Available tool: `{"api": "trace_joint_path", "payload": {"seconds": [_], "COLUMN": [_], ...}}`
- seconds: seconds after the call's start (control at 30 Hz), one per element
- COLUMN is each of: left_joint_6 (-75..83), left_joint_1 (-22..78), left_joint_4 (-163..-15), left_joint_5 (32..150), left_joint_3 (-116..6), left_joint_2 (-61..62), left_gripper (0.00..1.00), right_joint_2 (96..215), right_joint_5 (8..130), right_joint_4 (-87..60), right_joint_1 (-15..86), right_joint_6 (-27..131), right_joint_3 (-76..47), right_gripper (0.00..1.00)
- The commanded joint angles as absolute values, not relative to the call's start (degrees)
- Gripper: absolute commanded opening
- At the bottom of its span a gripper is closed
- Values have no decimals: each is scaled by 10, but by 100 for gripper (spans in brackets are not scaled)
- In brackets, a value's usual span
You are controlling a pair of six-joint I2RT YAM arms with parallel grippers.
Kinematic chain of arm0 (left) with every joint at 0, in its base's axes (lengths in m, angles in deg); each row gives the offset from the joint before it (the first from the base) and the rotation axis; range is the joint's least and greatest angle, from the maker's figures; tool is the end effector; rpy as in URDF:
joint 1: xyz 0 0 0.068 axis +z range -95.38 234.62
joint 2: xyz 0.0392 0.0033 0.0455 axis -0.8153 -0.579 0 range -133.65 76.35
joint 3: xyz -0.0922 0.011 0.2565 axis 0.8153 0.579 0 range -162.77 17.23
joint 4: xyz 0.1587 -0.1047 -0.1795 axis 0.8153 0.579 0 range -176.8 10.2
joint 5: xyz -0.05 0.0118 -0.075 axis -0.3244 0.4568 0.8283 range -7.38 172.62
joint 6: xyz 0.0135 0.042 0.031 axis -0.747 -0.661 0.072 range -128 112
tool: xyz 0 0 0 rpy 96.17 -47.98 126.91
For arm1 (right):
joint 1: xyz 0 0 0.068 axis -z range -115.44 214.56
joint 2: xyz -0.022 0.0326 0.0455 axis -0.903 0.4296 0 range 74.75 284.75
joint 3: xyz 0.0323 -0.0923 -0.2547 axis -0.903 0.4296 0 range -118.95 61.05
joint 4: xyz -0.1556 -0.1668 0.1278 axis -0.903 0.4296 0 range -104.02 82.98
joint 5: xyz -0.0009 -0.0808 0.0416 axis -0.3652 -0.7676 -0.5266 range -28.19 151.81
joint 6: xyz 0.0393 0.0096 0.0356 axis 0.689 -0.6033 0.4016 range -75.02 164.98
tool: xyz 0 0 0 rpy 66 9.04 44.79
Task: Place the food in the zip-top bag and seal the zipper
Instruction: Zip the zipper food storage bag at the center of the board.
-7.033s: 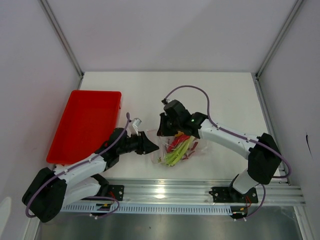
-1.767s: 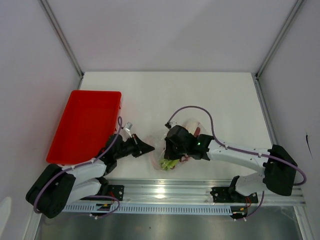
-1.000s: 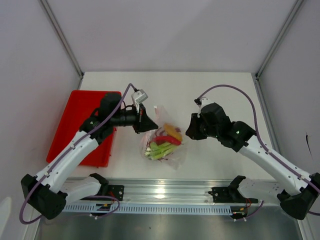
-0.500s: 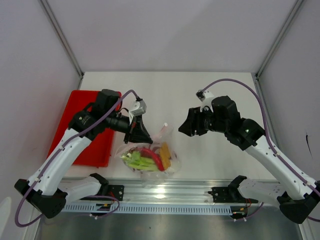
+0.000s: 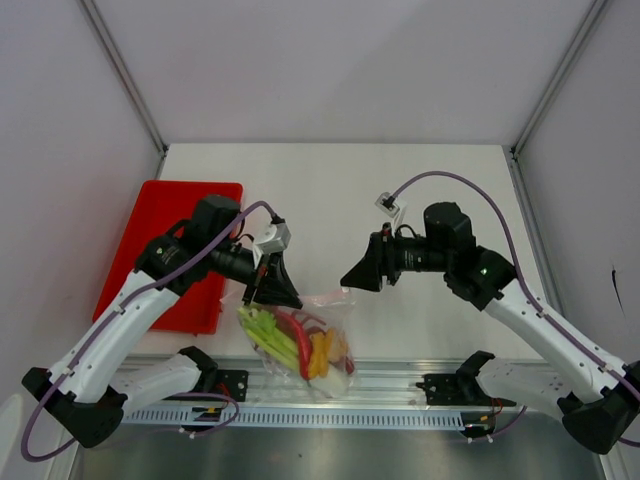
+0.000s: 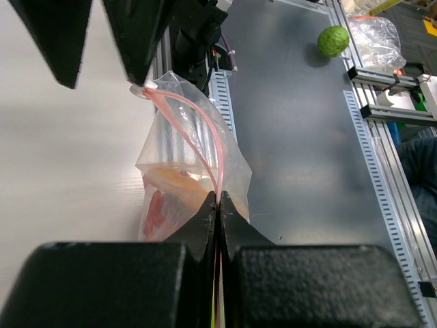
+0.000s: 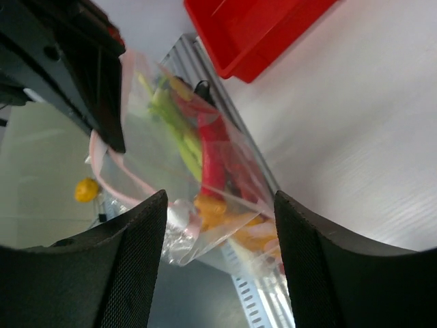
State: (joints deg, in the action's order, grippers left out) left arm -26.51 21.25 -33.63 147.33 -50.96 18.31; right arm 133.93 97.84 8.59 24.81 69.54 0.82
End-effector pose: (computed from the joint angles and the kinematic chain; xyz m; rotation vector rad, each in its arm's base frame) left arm 0.1293 -0.1238 0.3788 1.4298 1.6258 -1.4286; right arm 0.1590 0.1594 0.3669 -0.7275 1.9914 1.3193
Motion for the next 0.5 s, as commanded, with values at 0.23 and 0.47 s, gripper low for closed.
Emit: {"api": "trace_joint_path", "payload": {"seconds": [0.23,0.47], "left_joint_6": [-264,-256], "left_joint_1": [209,208], "left_joint_4": [-382,-388], "left_joint_5": [1501,1492], "left_joint_3": [-504,-504], "left_joint_2": [196,201], "left_gripper": [1,1], "right_joint_2": [1274,1279], "right_joint_5": [1100,1130], "right_joint_4": [26,-53], "right_joint_1": [251,250], "right_joint_6": [742,784], "right_joint_3": [75,118], "right_gripper": [77,73]}}
